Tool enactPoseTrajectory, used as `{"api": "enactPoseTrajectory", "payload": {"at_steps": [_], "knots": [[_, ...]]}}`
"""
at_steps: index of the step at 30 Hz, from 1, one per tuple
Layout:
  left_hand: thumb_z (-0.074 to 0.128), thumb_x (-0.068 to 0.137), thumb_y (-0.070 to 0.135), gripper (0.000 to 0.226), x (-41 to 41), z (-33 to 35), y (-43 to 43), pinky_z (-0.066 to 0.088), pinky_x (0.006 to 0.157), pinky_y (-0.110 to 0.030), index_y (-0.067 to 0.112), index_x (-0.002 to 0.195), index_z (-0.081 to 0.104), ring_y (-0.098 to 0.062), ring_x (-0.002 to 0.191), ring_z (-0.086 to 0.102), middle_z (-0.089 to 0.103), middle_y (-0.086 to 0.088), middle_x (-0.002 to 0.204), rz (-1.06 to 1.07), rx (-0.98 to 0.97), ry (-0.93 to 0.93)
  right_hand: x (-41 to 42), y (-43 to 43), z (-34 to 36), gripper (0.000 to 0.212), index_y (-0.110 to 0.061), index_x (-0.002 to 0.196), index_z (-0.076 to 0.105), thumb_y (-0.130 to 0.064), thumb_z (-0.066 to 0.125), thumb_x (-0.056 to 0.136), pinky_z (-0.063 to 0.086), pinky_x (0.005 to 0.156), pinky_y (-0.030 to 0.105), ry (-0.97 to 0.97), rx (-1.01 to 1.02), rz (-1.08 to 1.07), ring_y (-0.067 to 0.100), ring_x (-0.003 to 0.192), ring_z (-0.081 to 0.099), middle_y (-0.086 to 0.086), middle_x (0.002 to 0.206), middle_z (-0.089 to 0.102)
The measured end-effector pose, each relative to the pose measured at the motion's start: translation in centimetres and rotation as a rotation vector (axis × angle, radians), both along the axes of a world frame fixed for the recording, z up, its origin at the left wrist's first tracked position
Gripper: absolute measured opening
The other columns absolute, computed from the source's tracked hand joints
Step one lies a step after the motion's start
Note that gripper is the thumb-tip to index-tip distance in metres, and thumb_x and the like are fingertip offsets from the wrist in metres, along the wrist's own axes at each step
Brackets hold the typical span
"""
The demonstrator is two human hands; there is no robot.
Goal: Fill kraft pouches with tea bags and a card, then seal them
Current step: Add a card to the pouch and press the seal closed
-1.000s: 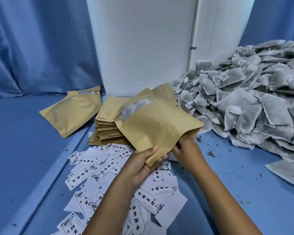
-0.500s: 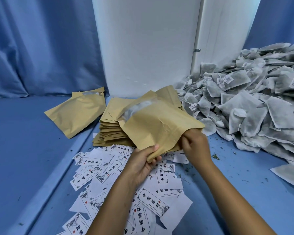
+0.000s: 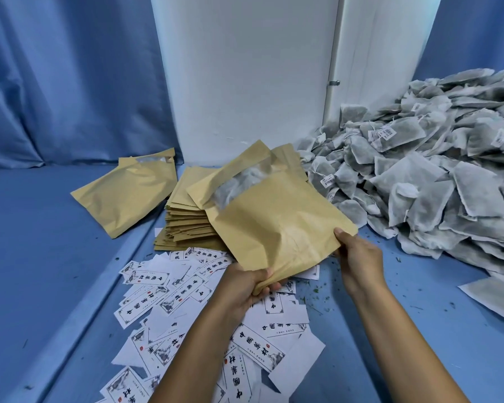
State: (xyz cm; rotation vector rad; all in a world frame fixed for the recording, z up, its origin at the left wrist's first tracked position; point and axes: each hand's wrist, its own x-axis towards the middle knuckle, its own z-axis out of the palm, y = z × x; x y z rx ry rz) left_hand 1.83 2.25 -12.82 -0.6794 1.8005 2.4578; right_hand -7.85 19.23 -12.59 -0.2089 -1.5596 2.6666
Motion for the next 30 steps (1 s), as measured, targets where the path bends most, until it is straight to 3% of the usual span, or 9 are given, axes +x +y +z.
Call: {"api": "enactPoseTrajectory", "payload": {"at_steps": [3, 8, 12, 17, 22, 26, 30], "knots": [[0.061, 0.088, -0.002, 0.010, -0.1, -0.1, 0.1, 0.046, 0.041, -0.013, -0.001, 0.097, 0.056, -0.011, 0.051, 0.065, 0.070, -0.006, 0.060, -0.024, -0.014, 0.014, 0.3, 0.1, 0.0, 0.022, -0.008, 0.066, 0.059, -0.001, 0.061, 0.087, 0.051, 0.055, 0.020, 0.017, 0.000, -0.027, 0.008, 0.053, 0.061, -0.006, 0.055, 0.064], [0.060, 0.089, -0.001, 0.011, -0.1, -0.5, 0.1, 0.045, 0.042, -0.014, -0.001, 0.099, 0.057, -0.012, 0.050, 0.064, 0.069, -0.006, 0.060, -0.004, -0.063, 0.038, 0.3, 0.4, -0.2, 0.006, 0.000, 0.082, 0.066, -0.004, 0.064, 0.086, 0.054, 0.062, 0.019, -0.042, 0.060, 0.151, 0.014, 0.068, 0.069, 0.005, 0.075, 0.073], [0.061, 0.089, -0.001, 0.013, -0.1, -0.7, 0.1, 0.047, 0.043, -0.015, -0.001, 0.101, 0.056, -0.014, 0.052, 0.066, 0.070, -0.006, 0.062, -0.003, -0.068, 0.039, 0.2, 0.7, -0.5, 0.008, 0.002, 0.079, 0.067, -0.004, 0.067, 0.084, 0.054, 0.070, 0.024, -0.026, 0.096, 0.088, 0.019, 0.075, 0.069, 0.012, 0.083, 0.072], [0.058, 0.091, -0.002, 0.011, -0.2, -0.9, 0.5, 0.047, 0.042, -0.017, -0.002, 0.102, 0.056, -0.018, 0.051, 0.066, 0.070, -0.008, 0.063, 0.015, -0.116, 0.055, 0.7, 0.3, -0.7, 0.021, -0.004, 0.061, 0.063, -0.005, 0.072, 0.080, 0.054, 0.054, 0.018, -0.088, 0.144, 0.212, 0.017, 0.062, 0.070, 0.011, 0.072, 0.073], [0.058, 0.090, -0.002, 0.014, -0.3, -1.0, 0.9, 0.049, 0.045, -0.019, -0.003, 0.105, 0.056, -0.019, 0.053, 0.067, 0.070, -0.014, 0.073, 0.017, -0.119, 0.070, 0.7, 0.3, -0.7, 0.025, -0.003, 0.057, 0.061, -0.001, 0.071, 0.080, 0.055, 0.055, 0.018, -0.047, 0.147, 0.158, 0.018, 0.062, 0.070, 0.011, 0.068, 0.072], [0.059, 0.090, -0.001, 0.011, -0.3, -1.0, 0.7, 0.048, 0.045, -0.018, -0.001, 0.101, 0.057, -0.017, 0.052, 0.067, 0.070, -0.009, 0.064, 0.026, -0.092, 0.077, 0.9, 0.1, -1.0, 0.020, -0.001, 0.063, 0.062, -0.006, 0.073, 0.079, 0.052, 0.051, 0.016, -0.060, 0.150, 0.245, 0.016, 0.060, 0.070, 0.013, 0.073, 0.073], [0.060, 0.090, 0.000, 0.010, -0.3, -1.1, 0.8, 0.051, 0.047, -0.019, 0.001, 0.100, 0.058, -0.018, 0.054, 0.068, 0.071, -0.009, 0.066, 0.019, -0.084, 0.088, 0.8, -0.2, -1.3, 0.021, -0.001, 0.059, 0.064, -0.004, 0.075, 0.077, 0.054, 0.058, 0.018, -0.048, 0.230, 0.229, 0.016, 0.063, 0.069, 0.016, 0.074, 0.072]]}}
